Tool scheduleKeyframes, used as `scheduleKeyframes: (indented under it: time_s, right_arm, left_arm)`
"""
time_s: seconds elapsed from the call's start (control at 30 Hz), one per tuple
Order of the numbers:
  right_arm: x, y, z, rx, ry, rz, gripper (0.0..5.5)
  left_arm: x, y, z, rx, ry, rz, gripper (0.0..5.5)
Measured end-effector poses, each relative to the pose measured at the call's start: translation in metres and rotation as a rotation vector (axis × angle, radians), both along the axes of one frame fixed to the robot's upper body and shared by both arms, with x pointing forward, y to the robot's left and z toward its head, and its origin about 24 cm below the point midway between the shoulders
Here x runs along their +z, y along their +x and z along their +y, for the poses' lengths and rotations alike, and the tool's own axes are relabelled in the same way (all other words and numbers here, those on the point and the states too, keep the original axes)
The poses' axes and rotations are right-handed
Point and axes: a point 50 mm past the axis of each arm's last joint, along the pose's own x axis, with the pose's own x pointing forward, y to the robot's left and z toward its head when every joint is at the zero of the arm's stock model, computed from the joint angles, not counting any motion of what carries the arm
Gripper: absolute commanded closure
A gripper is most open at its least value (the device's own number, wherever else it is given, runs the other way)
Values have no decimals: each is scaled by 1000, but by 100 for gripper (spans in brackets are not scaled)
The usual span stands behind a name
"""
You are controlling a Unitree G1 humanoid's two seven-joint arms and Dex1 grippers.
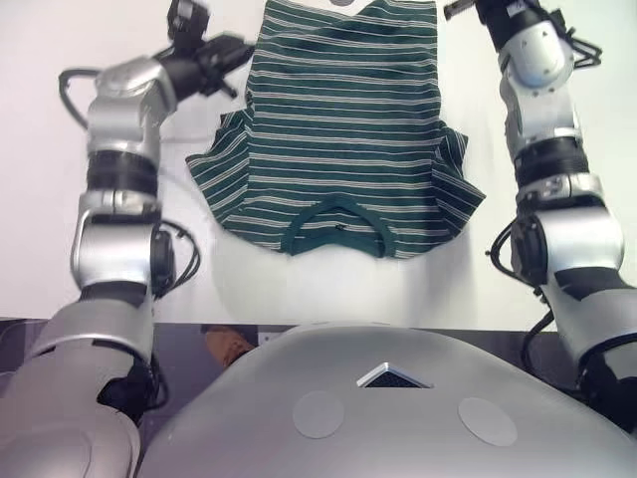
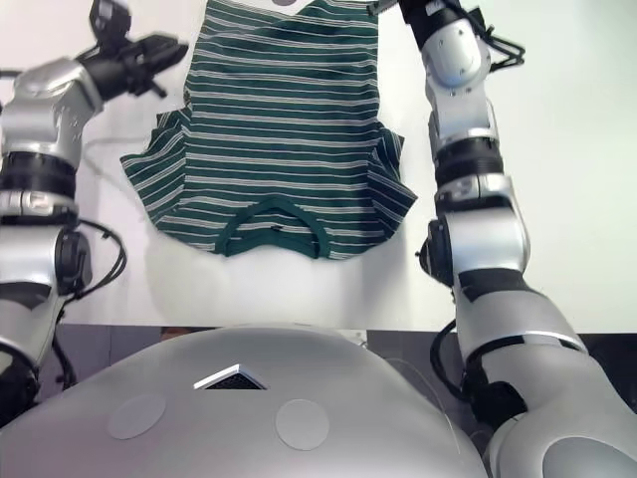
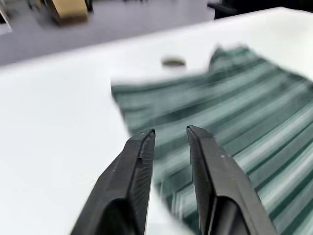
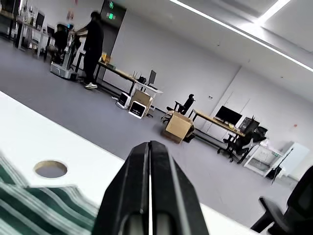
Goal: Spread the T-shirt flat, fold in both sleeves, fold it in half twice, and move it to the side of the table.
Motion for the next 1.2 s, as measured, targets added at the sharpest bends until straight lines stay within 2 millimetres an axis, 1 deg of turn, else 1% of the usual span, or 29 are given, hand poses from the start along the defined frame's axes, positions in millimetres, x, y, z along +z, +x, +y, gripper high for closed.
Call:
scheduleKeyframes:
  time_s: [0.03,0.07,0.1,0.13,0.17,0.2,0.23,0.3,0.37,0.4,0.5,0.63,0.67,0.73,0.77,0.8,0.87,0.9,0.93,1.0,1.07,1.1,1.13,1.17,1.2]
  right_arm:
    - [-10,-11,-5,-18,20,30,550]
    - [-19,-23,-9,-40,40,63,550]
    - [-24,-32,-12,-57,51,90,550]
    - [-28,-36,-14,-67,49,112,550]
    - [-26,-39,-14,-74,47,120,550]
    - [-22,-39,-13,-72,46,114,550]
    - [-21,-38,-11,-73,44,117,550]
    - [-22,-37,-12,-85,25,131,550]
    - [-21,-36,-11,-85,21,131,550]
    - [-21,-36,-11,-86,19,132,550]
    - [-21,-36,-11,-87,8,132,550]
    - [-23,-36,-11,-86,-18,137,550]
    - [-23,-36,-11,-85,-20,139,550]
    - [-23,-36,-10,-83,-20,140,550]
    - [-24,-36,-11,-83,-21,141,550]
    - [-24,-36,-11,-82,-22,141,550]
    - [-24,-36,-11,-79,-25,146,550]
    - [-25,-36,-11,-79,-27,149,550]
    - [-26,-36,-11,-79,-30,151,550]
    - [-27,-36,-8,-72,-33,157,550]
    - [-30,-36,-5,-68,-11,181,550]
    - [-30,-37,-7,-63,14,201,526]
    - [-29,-39,-11,-61,58,224,512]
    - [-31,-46,-16,-37,144,274,486]
    - [-36,-58,-25,-6,233,347,466]
  left_arm:
    - [-4,-20,14,-3,9,61,394]
    - [-2,-40,28,-5,15,114,394]
    - [4,-55,39,-11,19,154,394]
    - [11,-63,47,-3,26,175,394]
    - [24,-71,56,4,33,201,394]
    - [25,-73,55,1,24,211,394]
    - [21,-76,55,3,13,242,394]
    - [6,-82,54,14,-5,302,394]
    - [-11,-93,59,38,-11,374,394]
    - [-16,-95,61,45,-4,384,413]
    - [-18,-95,63,23,51,355,454]
    - [-22,-96,59,4,26,344,523]
    - [-23,-95,57,0,6,338,539]
    - [-25,-95,49,-17,-56,327,545]
    - [-20,-95,45,-43,-85,308,545]
    - [-9,-94,37,-97,-118,266,545]
    - [13,-93,14,-221,-184,202,545]
    - [19,-92,4,-265,-206,183,545]
    - [21,-93,-9,-310,-229,182,545]
    - [12,-94,-34,-377,-234,210,545]
    - [-5,-95,-51,-389,-192,261,545]
    - [-14,-96,-57,-384,-190,288,518]
    - [-17,-97,-59,-373,-176,297,506]
    - [-20,-97,-58,-363,-168,303,481]
    - [-23,-98,-57,-347,-160,316,464]
